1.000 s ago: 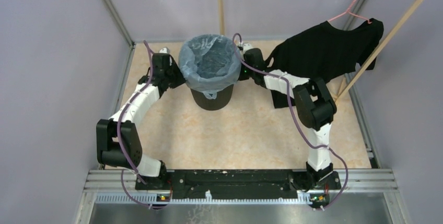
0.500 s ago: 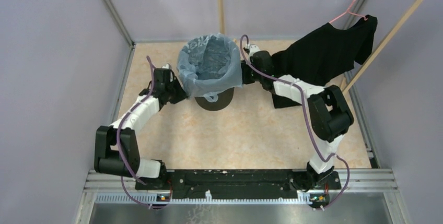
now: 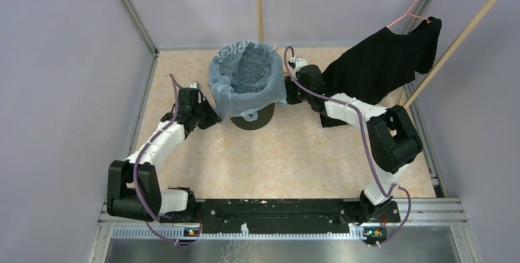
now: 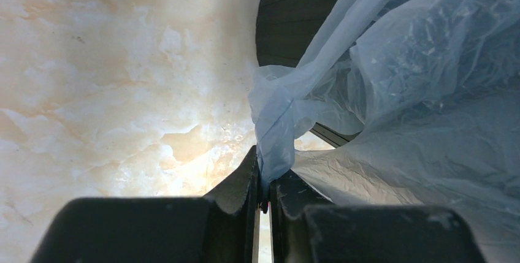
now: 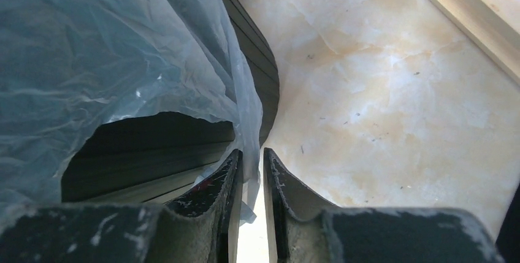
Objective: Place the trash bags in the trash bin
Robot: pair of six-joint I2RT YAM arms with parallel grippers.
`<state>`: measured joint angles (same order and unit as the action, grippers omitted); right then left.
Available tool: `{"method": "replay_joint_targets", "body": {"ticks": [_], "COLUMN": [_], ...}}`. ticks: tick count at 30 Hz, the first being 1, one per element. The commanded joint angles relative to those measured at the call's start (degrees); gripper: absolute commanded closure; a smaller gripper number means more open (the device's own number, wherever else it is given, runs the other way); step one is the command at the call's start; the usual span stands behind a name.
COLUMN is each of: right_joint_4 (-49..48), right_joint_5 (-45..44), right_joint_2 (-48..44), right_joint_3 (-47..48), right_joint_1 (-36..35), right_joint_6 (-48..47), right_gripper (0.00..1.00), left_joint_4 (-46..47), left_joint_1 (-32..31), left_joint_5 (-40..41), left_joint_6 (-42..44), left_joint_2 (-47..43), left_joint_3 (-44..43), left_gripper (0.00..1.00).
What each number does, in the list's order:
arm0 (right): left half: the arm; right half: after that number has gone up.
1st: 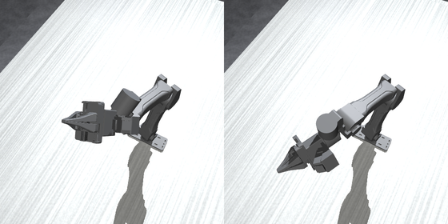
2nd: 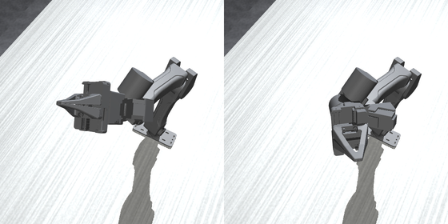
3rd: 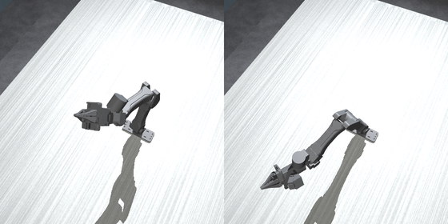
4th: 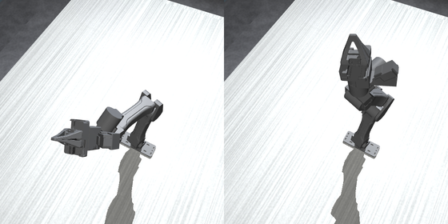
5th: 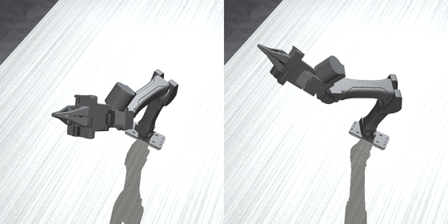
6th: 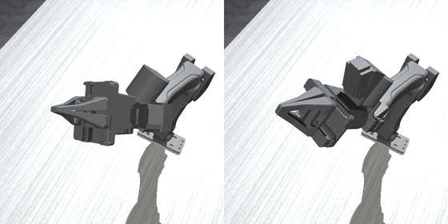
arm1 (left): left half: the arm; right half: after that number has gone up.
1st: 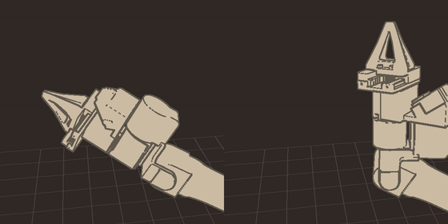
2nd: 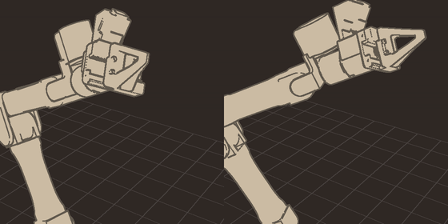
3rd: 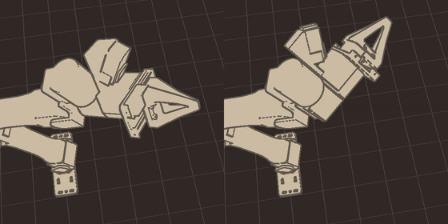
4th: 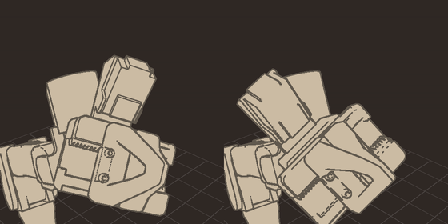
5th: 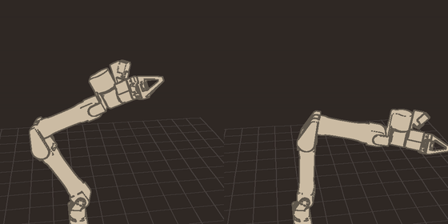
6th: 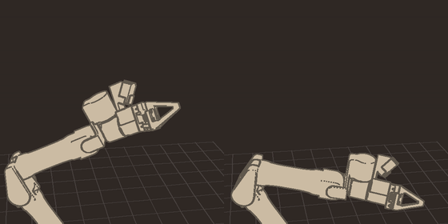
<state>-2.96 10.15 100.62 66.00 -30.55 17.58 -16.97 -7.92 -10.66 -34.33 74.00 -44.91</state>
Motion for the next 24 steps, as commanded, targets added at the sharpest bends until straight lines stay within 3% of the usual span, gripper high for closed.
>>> {"method": "replay_joint_targets", "body": {"ticks": [1, 5, 10, 15, 20, 24], "right_joint_4": [-0.1, -0.6, -1.9, -3.3, -5.0, -5.4], "right_joint_5": [-2.3, -1.5, -0.9, -0.4, 1.4, 2.3], "right_joint_2": [1.1, 4.5, 6.1, 5.9, 1.5, -5.0], "right_joint_3": [3.0, 5.0, 6.1, 5.4, 0.1, -6.5], "right_joint_1": [-0.4, -0.5, -3.3, -4.8, -5.5, -6.6], "right_joint_6": [-1.9, -1.2, -0.4, -0.1, 1.6, 3.1], "right_gripper": [0.81, 0.80, 0.78, 0.73, 0.71, 0.65], "left_joint_4": [-1.6, -0.3, 4.8, 6.0, 5.5, 1.5], "left_joint_1": [0.1, 0.1, -0.1, -0.8, -2.2, -2.3], "left_joint_5": [3.2, 2.3, -5.8, -6.8, -7.3, -6.0], "left_joint_6": [1.4, 0.2, -3.4, -4.2, -4.8, -4.4], "left_joint_2": [-1.2, 1.1, 6.5, 9.0, 5.3, -1.1], "left_joint_3": [-1.9, -2.6, -4.1, -5.2, -2.0, 1.6], "left_gripper": [0.87, 0.88, 0.89, 0.88, 0.87, 0.80]}}
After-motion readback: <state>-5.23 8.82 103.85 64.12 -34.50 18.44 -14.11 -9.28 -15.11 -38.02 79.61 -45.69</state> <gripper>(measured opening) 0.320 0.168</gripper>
